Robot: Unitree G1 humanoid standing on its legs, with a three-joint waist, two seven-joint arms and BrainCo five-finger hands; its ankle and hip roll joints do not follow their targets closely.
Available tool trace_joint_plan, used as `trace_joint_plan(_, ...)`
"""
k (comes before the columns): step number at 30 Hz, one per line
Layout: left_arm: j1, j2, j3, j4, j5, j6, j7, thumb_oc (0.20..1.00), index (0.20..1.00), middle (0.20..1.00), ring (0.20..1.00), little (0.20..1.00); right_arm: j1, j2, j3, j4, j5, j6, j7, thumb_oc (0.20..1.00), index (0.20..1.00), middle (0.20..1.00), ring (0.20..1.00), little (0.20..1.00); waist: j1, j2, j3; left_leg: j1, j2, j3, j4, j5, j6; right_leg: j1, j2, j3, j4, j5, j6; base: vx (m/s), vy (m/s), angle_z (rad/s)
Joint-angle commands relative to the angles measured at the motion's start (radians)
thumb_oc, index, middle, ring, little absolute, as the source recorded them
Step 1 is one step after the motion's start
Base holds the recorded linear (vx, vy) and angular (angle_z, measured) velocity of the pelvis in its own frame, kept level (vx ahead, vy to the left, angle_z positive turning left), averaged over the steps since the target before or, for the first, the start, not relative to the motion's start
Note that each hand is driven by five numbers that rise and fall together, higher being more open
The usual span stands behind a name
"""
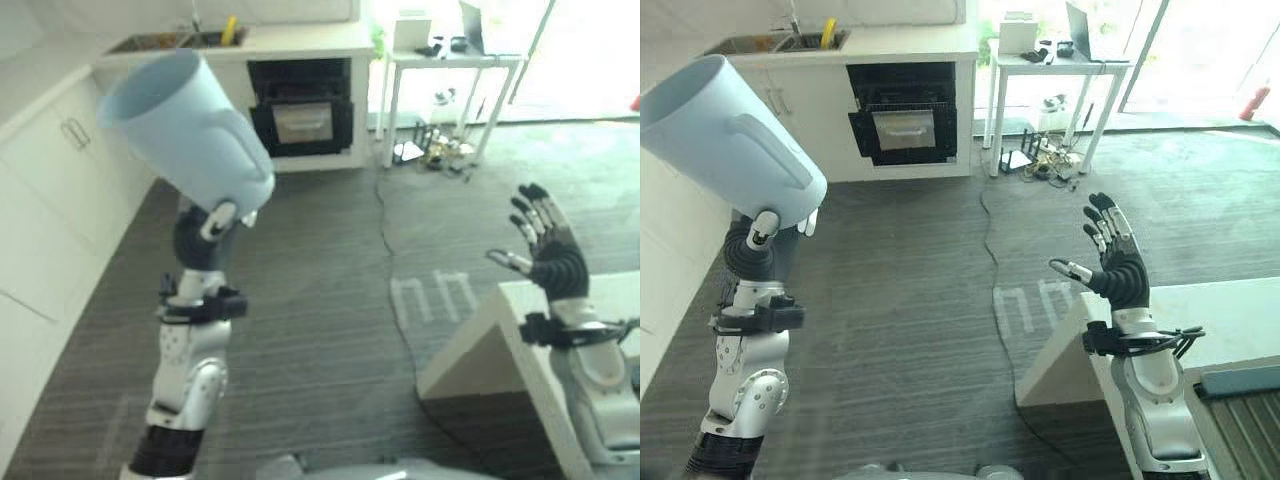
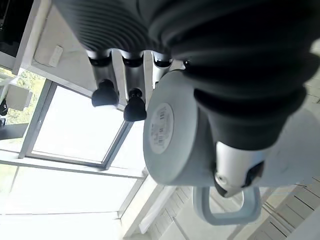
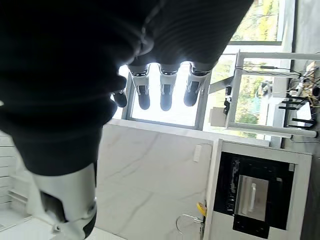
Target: Place the dishes in the dishwasher.
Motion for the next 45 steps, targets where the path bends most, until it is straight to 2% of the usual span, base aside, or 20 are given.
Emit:
trace_joint_plan(1,-0.011,0.024,0.032,-0.001,-0.024,-0.047,-0.018,0.2,0.2,0.2,0.2,0.2,-0.039,-0.036,-0.033,-0.031,0.031,-0.054,0.032,1.0,1.0,1.0,1.0,1.0,-0.011,0.052,0.028,0.152,0.036,0.07,-0.417,0.072,-0.004,0.068,0.063,0.007,-0.067,0.003,0.063,0.4,0.327,0.01)
trace_joint_plan(3,-0.003,0.03,0.034,0.008,-0.033,-0.06,-0.019,0.2,0.2,0.2,0.2,0.2,-0.033,-0.041,-0.035,-0.029,0.029,-0.059,0.042,1.0,1.0,1.0,1.0,1.0,0.002,0.058,0.027,0.144,0.04,0.042,-0.481,0.118,-0.014,0.09,0.065,0.022,-0.067,-0.014,0.068,0.34,0.255,-0.07)
trace_joint_plan(5,0.028,0.027,0.057,0.02,-0.05,-0.083,-0.033,0.2,0.2,0.2,0.2,0.2,-0.029,-0.066,-0.041,-0.013,0.048,-0.067,0.07,1.0,1.0,1.0,1.0,1.0,0.039,0.064,0.023,0.072,0.044,-0.061,-0.485,0.166,-0.032,0.152,0.073,0.069,-0.067,-0.057,0.059,0.45,0.325,-0.14)
trace_joint_plan(8,0.039,0.015,0.066,0.017,-0.031,-0.085,-0.035,0.2,0.2,0.2,0.2,0.2,-0.028,-0.071,-0.047,-0.021,0.071,-0.066,0.086,1.0,1.0,1.0,1.0,1.0,0.044,0.058,0.011,0.067,0.05,-0.023,-0.485,0.134,-0.026,0.18,0.044,0.059,-0.067,-0.075,0.072,0.34,0.304,-0.62)
trace_joint_plan(12,0.003,0.033,0.052,0.01,0.011,-0.057,-0.019,0.2,0.2,0.2,0.2,0.2,-0.009,-0.048,-0.037,-0.062,0.08,-0.069,0.087,1.0,1.0,1.0,1.0,1.0,0.066,0.03,-0.018,0.097,-0.007,-0.002,-0.485,0.082,0.032,0.218,-0.034,0.023,-0.043,-0.068,0.132,0.31,0.293,-0.52)
trace_joint_plan(16,-0.012,0.046,0.052,-0.004,0.033,-0.005,-0.059,0.2,0.2,0.2,0.2,0.2,-0.011,-0.006,-0.028,-0.072,0.066,-0.058,0.048,1.0,1.0,1.0,1.0,1.0,0.085,0.015,-0.03,0.123,-0.059,-0.056,-0.485,0.065,0.079,0.101,-0.066,0.011,0.217,0.032,0.181,0.23,0.211,-0.02)
trace_joint_plan(19,-0.007,0.045,0.059,-0.002,0.042,0.01,-0.086,0.2,0.2,0.2,0.2,0.2,0.007,0.03,-0.021,-0.073,0.034,-0.051,0.052,1.0,1.0,1.0,1.0,1.0,0.087,0.027,-0.032,0.165,-0.082,-0.075,-0.485,0.031,0.094,-0.014,-0.084,-0.027,0.442,0.12,0.186,0.26,0.228,0.3)
trace_joint_plan(21,-0.012,0.05,0.064,-0.003,0.06,0.017,-0.067,0.2,0.2,0.2,0.2,0.2,0.004,0.042,0.007,-0.059,0.019,-0.052,0.06,1.0,1.0,1.0,1.0,1.0,0.067,0.05,-0.011,0.219,-0.073,-0.07,-0.485,0.008,0.095,-0.153,-0.074,-0.069,0.546,0.102,0.163,0.24,0.152,-0.03)
trace_joint_plan(23,-0.026,0.064,0.064,-0.002,0.043,0.026,-0.056,0.2,0.2,0.2,0.2,0.2,-0.003,0.023,0.008,-0.048,0.031,-0.049,0.059,1.0,1.0,1.0,1.0,1.0,0.057,0.044,-0.002,0.232,-0.077,-0.07,-0.485,0.005,0.091,-0.153,-0.033,-0.1,0.451,0.047,0.146,0.23,-0.023,-0.34)
trace_joint_plan(25,-0.028,0.07,0.071,-0.01,-0.01,0.045,-0.078,0.2,0.2,0.2,0.2,0.2,0.017,-0.005,-0.031,-0.053,0.057,-0.055,0.067,1.0,1.0,1.0,1.0,1.0,0.025,0.022,0.025,0.279,-0.09,-0.074,-0.485,-0.028,0.076,-0.153,-0.023,-0.161,0.126,0.058,0.129,0.4,-0.157,-0.07)
trace_joint_plan(28,-0.011,0.061,0.048,-0.023,0.011,0.034,-0.07,0.2,0.2,0.2,0.2,0.2,0.02,-0.005,-0.016,-0.057,0.062,-0.063,0.054,1.0,1.0,1.0,1.0,1.0,-0.001,0.009,0.04,0.336,-0.091,-0.07,-0.485,-0.084,0.07,-0.194,-0.058,-0.162,-0.001,0.19,0.16,0.33,-0.239,0.14)
trace_joint_plan(30,-0.012,0.059,0.025,-0.023,0.023,0.021,-0.062,0.2,0.2,0.2,0.2,0.2,0.021,0.004,0.003,-0.061,0.051,-0.071,0.041,1.0,1.0,1.0,1.0,1.0,-0.025,0.01,0.044,0.383,-0.089,-0.083,-0.485,-0.124,0.079,-0.243,-0.068,-0.122,-0.017,0.231,0.167,0.45,-0.381,0.17)
trace_joint_plan(34,-0.035,0.062,0.007,-0.016,0.009,0.011,-0.023,0.2,0.2,0.2,0.2,0.2,-0.014,-0.02,0.014,-0.046,0.026,-0.056,0.017,1.0,1.0,1.0,1.0,1.0,-0.044,0.023,0.003,0.453,-0.073,-0.089,-0.485,-0.161,0.074,-0.183,-0.045,-0.095,-0.052,0.212,0.149,0.35,-0.317,0.31)
trace_joint_plan(37,-0.025,0.047,0.029,-0.036,-0.02,0.026,-0.022,0.2,0.2,0.2,0.2,0.2,-0.023,-0.031,-0.001,-0.052,0.03,-0.039,0.038,1.0,1.0,1.0,1.0,1.0,-0.049,0.049,-0.018,0.454,-0.014,-0.064,-0.369,-0.059,0.01,-0.142,-0.002,-0.087,-0.058,0.174,0.106,0.23,-0.268,-0.26)
trace_joint_plan(38,-0.016,0.039,0.034,-0.044,-0.014,0.031,-0.024,0.2,0.2,0.2,0.2,0.2,-0.018,-0.036,-0.009,-0.052,0.036,-0.039,0.044,1.0,1.0,1.0,1.0,1.0,-0.049,0.046,-0.018,0.412,0.018,-0.046,-0.239,-0.006,-0.017,-0.124,0.003,-0.087,-0.062,0.162,0.085,0.19,-0.254,-0.03)
trace_joint_plan(41,0.021,0.023,0.048,-0.043,-0.026,0.033,-0.064,0.2,0.2,0.2,0.2,0.2,-0.001,-0.042,-0.026,-0.042,0.033,-0.052,0.056,1.0,1.0,1.0,1.0,1.0,-0.023,0.031,-0.001,0.243,0.042,-0.057,-0.015,0.036,-0.033,-0.064,0.006,-0.081,-0.063,0.122,0.05,0.18,-0.214,-0.06)
trace_joint_plan(42,0.03,0.021,0.054,-0.037,-0.029,0.027,-0.092,0.2,0.2,0.2,0.2,0.2,-0.005,-0.041,-0.036,-0.031,0.038,-0.056,0.058,1.0,1.0,1.0,1.0,1.0,-0.012,0.026,0.009,0.202,0.05,-0.022,-0.052,0.006,-0.019,-0.041,-0.001,-0.088,-0.067,0.106,0.054,0.32,0.062,0.14)
trace_joint_plan(43,0.047,0.028,0.065,-0.032,-0.048,0.007,-0.109,0.2,0.2,0.2,0.2,0.2,-0.015,-0.04,-0.045,-0.022,0.037,-0.048,0.07,1.0,1.0,1.0,1.0,1.0,-0.009,0.043,0.013,0.211,0.061,0.042,-0.227,-0.001,-0.009,-0.025,-0.008,-0.094,-0.067,0.082,0.073,0.25,0.196,0.16)
trace_joint_plan(44,0.047,0.03,0.065,-0.028,-0.052,0.002,-0.11,0.2,0.2,0.2,0.2,0.2,-0.018,-0.04,-0.044,-0.019,0.034,-0.047,0.072,1.0,1.0,1.0,1.0,1.0,-0.009,0.046,0.013,0.216,0.06,0.052,-0.268,0.002,-0.008,-0.022,-0.01,-0.094,-0.067,0.079,0.077,0.33,0.376,0.22)
trace_joint_plan(45,0.048,0.034,0.068,-0.013,-0.07,-0.019,-0.11,0.2,0.2,0.2,0.2,0.2,-0.017,-0.042,-0.041,-0.016,0.021,-0.045,0.083,1.0,1.0,1.0,1.0,1.0,-0.004,0.063,0.012,0.227,0.05,0.054,-0.43,0.031,-0.015,-0.005,-0.011,-0.084,-0.067,0.061,0.093,0.27,0.295,0.02)
